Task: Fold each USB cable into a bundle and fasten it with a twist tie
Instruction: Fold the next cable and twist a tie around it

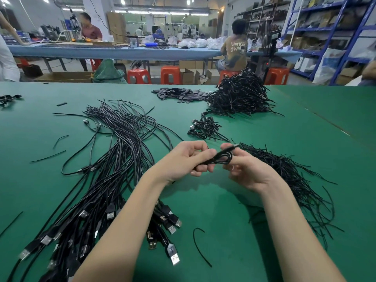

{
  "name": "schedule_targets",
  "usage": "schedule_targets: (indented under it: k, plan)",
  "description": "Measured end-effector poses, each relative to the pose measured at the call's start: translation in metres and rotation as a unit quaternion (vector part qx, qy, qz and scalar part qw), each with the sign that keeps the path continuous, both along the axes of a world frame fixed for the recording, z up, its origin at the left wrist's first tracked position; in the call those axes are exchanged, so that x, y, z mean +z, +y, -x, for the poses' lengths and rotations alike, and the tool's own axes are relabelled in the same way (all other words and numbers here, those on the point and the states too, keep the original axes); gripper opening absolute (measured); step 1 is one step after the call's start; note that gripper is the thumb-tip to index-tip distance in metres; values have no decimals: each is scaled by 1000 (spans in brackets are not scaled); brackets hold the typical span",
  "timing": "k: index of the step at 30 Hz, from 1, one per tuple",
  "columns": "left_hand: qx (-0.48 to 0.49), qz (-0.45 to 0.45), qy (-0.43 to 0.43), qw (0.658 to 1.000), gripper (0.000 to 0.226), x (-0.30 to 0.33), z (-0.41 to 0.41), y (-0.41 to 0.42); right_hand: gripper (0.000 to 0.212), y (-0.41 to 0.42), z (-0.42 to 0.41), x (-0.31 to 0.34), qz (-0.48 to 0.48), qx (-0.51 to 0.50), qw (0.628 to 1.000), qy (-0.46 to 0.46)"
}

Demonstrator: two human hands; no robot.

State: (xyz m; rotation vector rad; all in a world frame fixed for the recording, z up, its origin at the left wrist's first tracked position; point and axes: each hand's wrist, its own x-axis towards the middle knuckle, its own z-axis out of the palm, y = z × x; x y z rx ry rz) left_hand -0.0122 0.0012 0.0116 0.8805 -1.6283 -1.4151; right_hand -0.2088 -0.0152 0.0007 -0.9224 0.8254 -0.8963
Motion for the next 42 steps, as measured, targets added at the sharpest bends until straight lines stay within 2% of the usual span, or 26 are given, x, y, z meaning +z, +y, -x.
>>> schedule_targets:
  k: [3, 6, 8, 10, 12, 13, 16, 22, 24, 27, 31, 34, 37, 39, 40, 42]
  plan:
    - [-50, 13, -77, 996, 23, 1, -2, 2, 43, 3, 17, 5, 83, 49, 989, 111]
    - [-74, 22, -184, 980, 29, 1, 2, 4, 33, 8, 24, 18, 153, 91, 956, 235]
    - [-39, 49, -244, 968, 28, -2, 9, 4, 26, 9, 19, 27, 207, 67, 913, 345]
    - [31, 79, -266, 960, 24, -7, 16, 3, 24, 7, 8, 32, 267, -3, 854, 445]
    - [115, 122, -274, 947, 22, -10, 19, 2, 22, 5, -5, 30, 323, -86, 807, 487]
    - [147, 141, -269, 941, 21, -11, 18, 1, 20, 5, -10, 28, 330, -116, 811, 469]
    - [172, 167, -234, 942, 17, -10, 13, 1, 19, 5, -13, 24, 276, -134, 894, 326]
    - [155, 178, -235, 943, 13, -16, 13, 0, 21, 5, -2, 24, 220, -69, 931, 282]
    - [155, 194, -260, 933, 12, -16, 11, -2, 19, 5, -1, 26, 224, -61, 924, 304]
    - [155, 232, -307, 910, 11, -14, 12, -2, 24, 7, -5, 31, 267, -60, 879, 391]
    - [147, 252, -361, 886, 3, -14, 13, -4, 18, 7, -8, 34, 291, -64, 846, 443]
    - [161, 251, -372, 879, 8, -15, 14, -3, 13, 6, -11, 32, 283, -83, 856, 425]
    - [202, 262, -356, 874, 13, -11, 15, -2, 7, 5, -14, 25, 280, -124, 887, 346]
    - [221, 256, -341, 877, 13, -5, 14, -3, 5, 5, -14, 22, 277, -142, 901, 302]
    - [223, 236, -323, 889, 12, -3, 14, -3, 7, 5, -15, 21, 283, -152, 901, 291]
    - [212, 128, -214, 945, 15, 2, 16, -2, 8, 3, -15, 20, 306, -176, 895, 274]
